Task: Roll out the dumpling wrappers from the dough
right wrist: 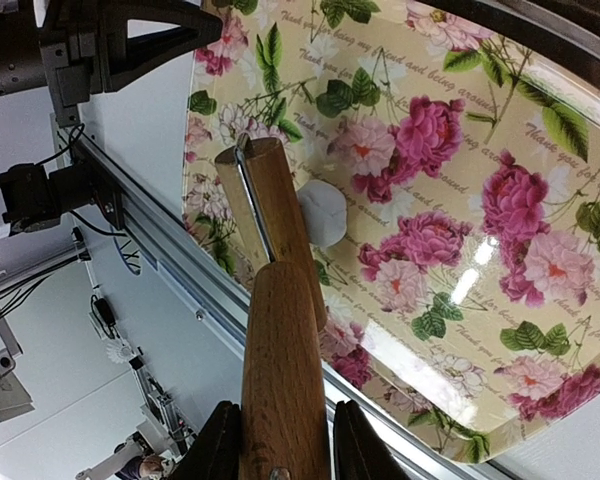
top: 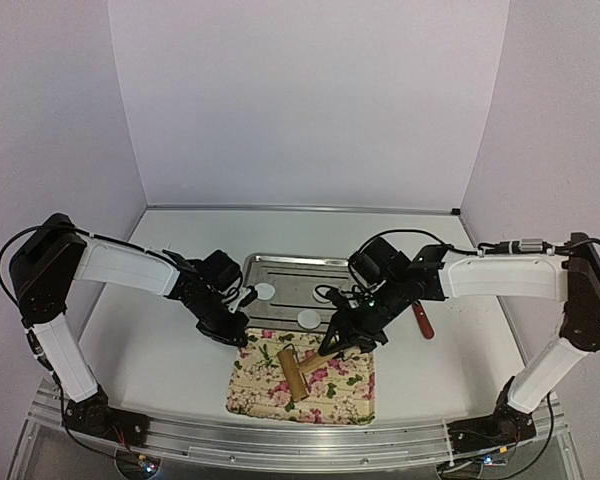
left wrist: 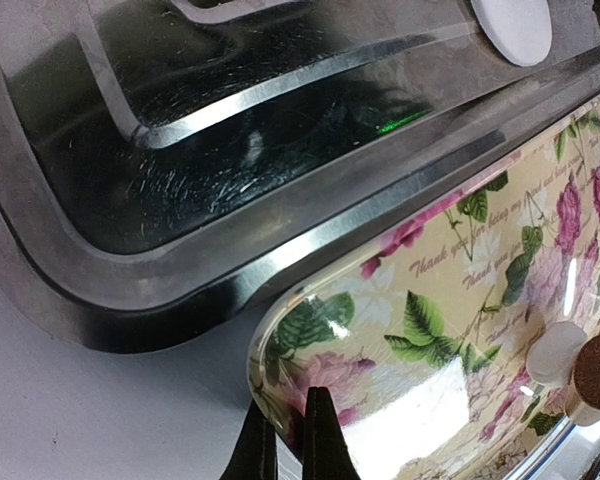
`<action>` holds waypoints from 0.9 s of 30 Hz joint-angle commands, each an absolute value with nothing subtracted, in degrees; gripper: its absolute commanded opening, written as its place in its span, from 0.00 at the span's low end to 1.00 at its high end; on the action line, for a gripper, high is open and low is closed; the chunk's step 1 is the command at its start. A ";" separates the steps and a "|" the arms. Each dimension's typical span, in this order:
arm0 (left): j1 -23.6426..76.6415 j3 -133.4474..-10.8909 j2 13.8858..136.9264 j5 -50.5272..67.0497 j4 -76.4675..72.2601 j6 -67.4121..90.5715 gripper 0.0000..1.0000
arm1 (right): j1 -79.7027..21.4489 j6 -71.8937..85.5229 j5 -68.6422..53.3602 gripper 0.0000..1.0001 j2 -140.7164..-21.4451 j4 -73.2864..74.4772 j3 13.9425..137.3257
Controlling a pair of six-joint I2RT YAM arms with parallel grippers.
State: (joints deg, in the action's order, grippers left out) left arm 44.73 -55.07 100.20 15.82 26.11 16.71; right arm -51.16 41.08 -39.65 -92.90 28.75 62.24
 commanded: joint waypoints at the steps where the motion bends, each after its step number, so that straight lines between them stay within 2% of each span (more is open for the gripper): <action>1: 45.53 -56.18 100.64 16.61 28.65 13.18 0.00 | -51.02 42.77 -36.35 0.00 -93.56 27.62 63.28; 27: 45.70 -56.14 100.81 16.95 28.65 13.27 0.00 | -49.09 43.08 -25.50 0.00 -97.05 34.68 61.23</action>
State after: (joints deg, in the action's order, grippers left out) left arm 44.73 -55.07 100.20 15.84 26.13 16.71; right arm -50.48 42.31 -38.12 -94.52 28.33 62.59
